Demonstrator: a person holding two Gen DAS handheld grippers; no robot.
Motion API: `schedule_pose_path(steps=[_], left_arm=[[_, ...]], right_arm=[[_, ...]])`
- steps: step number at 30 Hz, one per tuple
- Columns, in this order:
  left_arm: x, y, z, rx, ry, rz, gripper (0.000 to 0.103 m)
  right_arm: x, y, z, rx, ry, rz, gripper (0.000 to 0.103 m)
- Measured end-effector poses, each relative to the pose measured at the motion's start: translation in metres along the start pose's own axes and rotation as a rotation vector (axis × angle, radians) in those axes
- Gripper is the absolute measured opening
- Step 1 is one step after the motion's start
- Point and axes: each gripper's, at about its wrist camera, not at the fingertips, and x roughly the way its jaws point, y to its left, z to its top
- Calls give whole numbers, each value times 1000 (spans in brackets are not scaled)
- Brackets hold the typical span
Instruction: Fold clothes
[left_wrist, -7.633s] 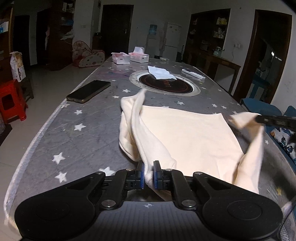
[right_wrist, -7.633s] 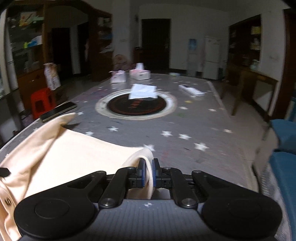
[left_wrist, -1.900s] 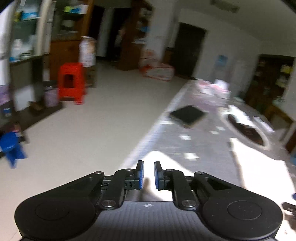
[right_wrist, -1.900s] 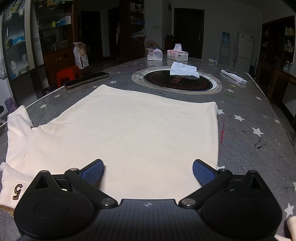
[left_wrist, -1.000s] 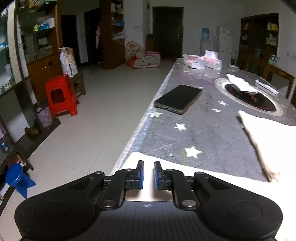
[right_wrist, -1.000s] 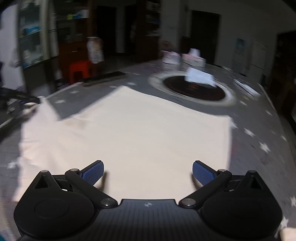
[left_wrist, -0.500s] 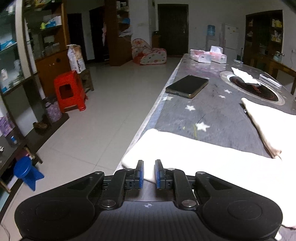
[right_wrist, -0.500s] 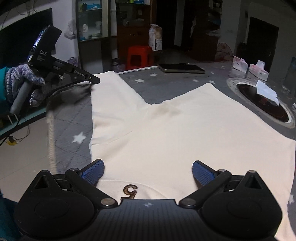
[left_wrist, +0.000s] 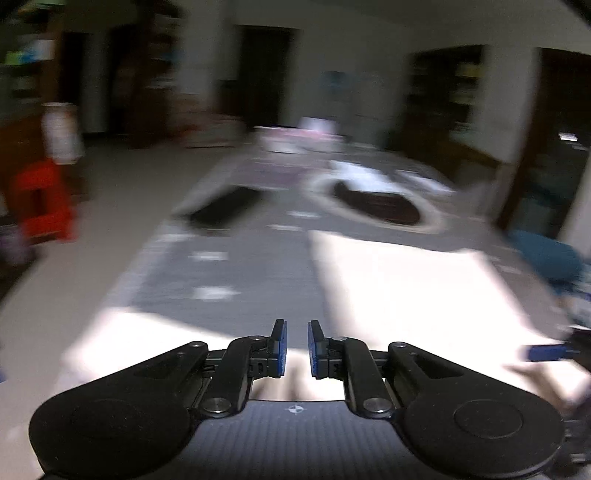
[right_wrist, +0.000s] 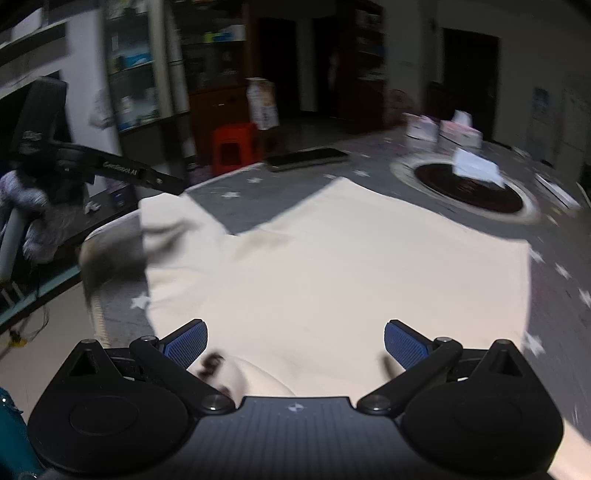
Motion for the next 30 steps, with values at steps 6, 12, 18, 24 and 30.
schedule_pose_path(steps=[6, 12, 18, 24, 30], left_arm=[[42, -39, -8, -6, 69, -179, 13], [55, -19, -17, -95, 105, -115, 13], [40, -16, -10, -84, 76, -111, 13], [58, -18, -11, -76, 115, -54, 12], [54, -23, -13, -33, 113, -44, 13]], right_arm=[[-12, -13, -13, 57, 6, -41, 103], [-13, -17, -24, 90, 16, -44, 103], [-14, -21, -31, 117, 14, -43, 103], [-20, -27, -37, 156, 4, -56, 103], [-45, -40, -40, 216, -55, -81, 103]])
